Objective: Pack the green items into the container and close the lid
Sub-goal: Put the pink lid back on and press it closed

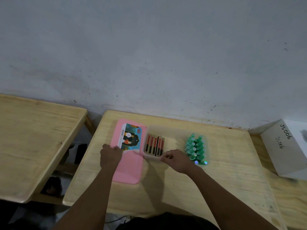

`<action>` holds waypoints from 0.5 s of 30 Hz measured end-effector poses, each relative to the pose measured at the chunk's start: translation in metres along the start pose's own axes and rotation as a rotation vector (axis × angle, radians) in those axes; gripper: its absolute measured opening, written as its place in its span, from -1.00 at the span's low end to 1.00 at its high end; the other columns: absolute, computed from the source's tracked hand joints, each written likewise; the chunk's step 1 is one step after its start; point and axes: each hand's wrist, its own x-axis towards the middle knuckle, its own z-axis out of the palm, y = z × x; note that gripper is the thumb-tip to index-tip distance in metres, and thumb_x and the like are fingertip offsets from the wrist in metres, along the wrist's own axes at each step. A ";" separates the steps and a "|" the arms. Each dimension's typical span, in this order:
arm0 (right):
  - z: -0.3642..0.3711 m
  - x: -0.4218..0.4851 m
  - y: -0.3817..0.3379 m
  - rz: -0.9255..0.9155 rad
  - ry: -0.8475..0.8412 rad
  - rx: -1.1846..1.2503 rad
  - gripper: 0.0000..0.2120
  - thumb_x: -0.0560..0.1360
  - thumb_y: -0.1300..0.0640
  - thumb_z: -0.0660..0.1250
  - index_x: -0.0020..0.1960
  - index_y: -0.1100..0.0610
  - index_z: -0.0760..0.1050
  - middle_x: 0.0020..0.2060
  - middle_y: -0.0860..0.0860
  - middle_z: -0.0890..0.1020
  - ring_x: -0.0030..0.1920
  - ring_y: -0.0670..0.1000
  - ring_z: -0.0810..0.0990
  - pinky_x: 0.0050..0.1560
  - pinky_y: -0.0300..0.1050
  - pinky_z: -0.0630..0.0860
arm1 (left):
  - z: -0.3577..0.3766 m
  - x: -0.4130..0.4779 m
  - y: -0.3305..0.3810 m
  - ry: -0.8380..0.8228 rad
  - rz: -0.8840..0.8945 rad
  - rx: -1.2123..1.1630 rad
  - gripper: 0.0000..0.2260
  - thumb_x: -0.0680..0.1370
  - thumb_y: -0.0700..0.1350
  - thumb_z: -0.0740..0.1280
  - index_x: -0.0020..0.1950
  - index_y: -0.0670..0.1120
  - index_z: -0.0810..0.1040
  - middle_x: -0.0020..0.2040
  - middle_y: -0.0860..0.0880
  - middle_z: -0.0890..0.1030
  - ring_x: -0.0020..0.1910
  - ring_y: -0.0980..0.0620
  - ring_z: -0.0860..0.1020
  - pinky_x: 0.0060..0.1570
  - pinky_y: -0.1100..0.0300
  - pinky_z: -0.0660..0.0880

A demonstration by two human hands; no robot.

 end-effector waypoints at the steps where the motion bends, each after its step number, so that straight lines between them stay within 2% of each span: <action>1: -0.001 0.000 -0.001 -0.004 0.000 0.011 -0.74 0.49 -0.18 0.34 -0.02 -0.06 0.69 -0.09 -0.14 0.69 -0.11 -0.16 0.61 -0.01 -0.06 0.57 | -0.005 0.000 0.005 -0.019 0.038 -0.046 -0.66 0.54 -0.10 0.26 0.24 -0.26 0.38 0.21 -0.28 0.50 0.16 -0.28 0.51 0.01 -0.01 0.46; 3: -0.005 0.000 -0.003 -0.004 -0.012 0.041 -0.76 0.50 -0.14 0.35 -0.03 -0.02 0.70 -0.15 -0.14 0.68 -0.17 -0.19 0.59 -0.08 -0.16 0.53 | -0.017 -0.001 0.018 -0.054 0.095 -0.079 -0.69 0.53 -0.13 0.26 0.23 -0.25 0.43 0.18 -0.26 0.54 0.15 -0.26 0.52 -0.04 0.05 0.43; 5: -0.006 0.003 -0.004 0.017 -0.026 0.061 -0.73 0.51 -0.12 0.35 -0.16 0.05 0.68 -0.35 -0.09 0.59 -0.37 -0.21 0.48 -0.28 -0.24 0.39 | -0.030 -0.003 0.035 -0.091 0.168 -0.094 -0.70 0.54 -0.16 0.28 0.23 -0.26 0.45 0.19 -0.24 0.53 0.17 -0.24 0.51 -0.04 0.10 0.40; 7: -0.007 0.007 -0.007 0.051 0.013 0.100 -0.58 0.52 -0.14 0.33 -0.26 0.20 0.59 -0.42 0.15 0.51 -0.45 -0.06 0.41 -0.33 -0.18 0.29 | -0.042 -0.004 0.050 -0.093 0.265 -0.099 -0.75 0.53 -0.17 0.31 0.16 -0.26 0.47 0.17 -0.26 0.55 0.11 -0.20 0.51 -0.05 0.14 0.36; 8: -0.007 0.009 -0.009 0.064 0.061 0.141 -0.53 0.53 -0.14 0.30 -0.21 0.28 0.59 -0.34 0.26 0.57 -0.41 0.05 0.48 -0.30 -0.15 0.31 | -0.049 -0.005 0.057 -0.083 0.298 -0.120 -0.80 0.53 -0.17 0.31 0.10 -0.25 0.47 0.14 -0.26 0.56 0.04 -0.17 0.51 -0.08 0.15 0.36; 9: -0.008 0.011 -0.014 0.067 0.115 0.201 -0.53 0.54 -0.13 0.29 -0.15 0.31 0.60 -0.24 0.29 0.62 -0.33 0.14 0.56 -0.26 -0.14 0.36 | -0.055 -0.006 0.063 -0.066 0.325 -0.154 -0.83 0.54 -0.17 0.31 0.06 -0.24 0.46 0.10 -0.26 0.57 -0.02 -0.13 0.50 -0.12 0.15 0.37; 10: -0.009 0.012 -0.022 0.063 0.166 0.269 -0.56 0.56 -0.10 0.27 -0.13 0.29 0.61 -0.18 0.28 0.65 -0.26 0.15 0.61 -0.21 -0.12 0.41 | -0.061 -0.007 0.069 -0.050 0.343 -0.202 -0.84 0.55 -0.17 0.30 0.06 -0.24 0.47 0.06 -0.23 0.57 -0.06 -0.09 0.49 -0.18 0.16 0.39; 13: -0.016 0.010 -0.051 0.077 0.261 0.515 -0.77 0.59 -0.03 0.26 -0.03 0.10 0.59 -0.09 0.14 0.66 -0.15 -0.01 0.59 -0.07 -0.08 0.52 | -0.074 -0.013 0.086 -0.015 0.387 -0.368 -0.78 0.57 -0.16 0.29 0.15 -0.27 0.47 -0.02 -0.12 0.55 -0.10 -0.02 0.52 -0.40 0.34 0.39; 15: -0.019 0.012 -0.062 0.134 0.211 0.713 -0.72 0.55 -0.10 0.30 0.15 0.04 0.51 0.00 0.07 0.62 -0.05 0.00 0.59 0.00 -0.03 0.57 | -0.076 -0.016 0.092 -0.046 0.389 -0.493 -0.83 0.57 -0.16 0.30 0.10 -0.21 0.46 -0.02 -0.09 0.57 -0.08 -0.03 0.56 -0.38 0.33 0.44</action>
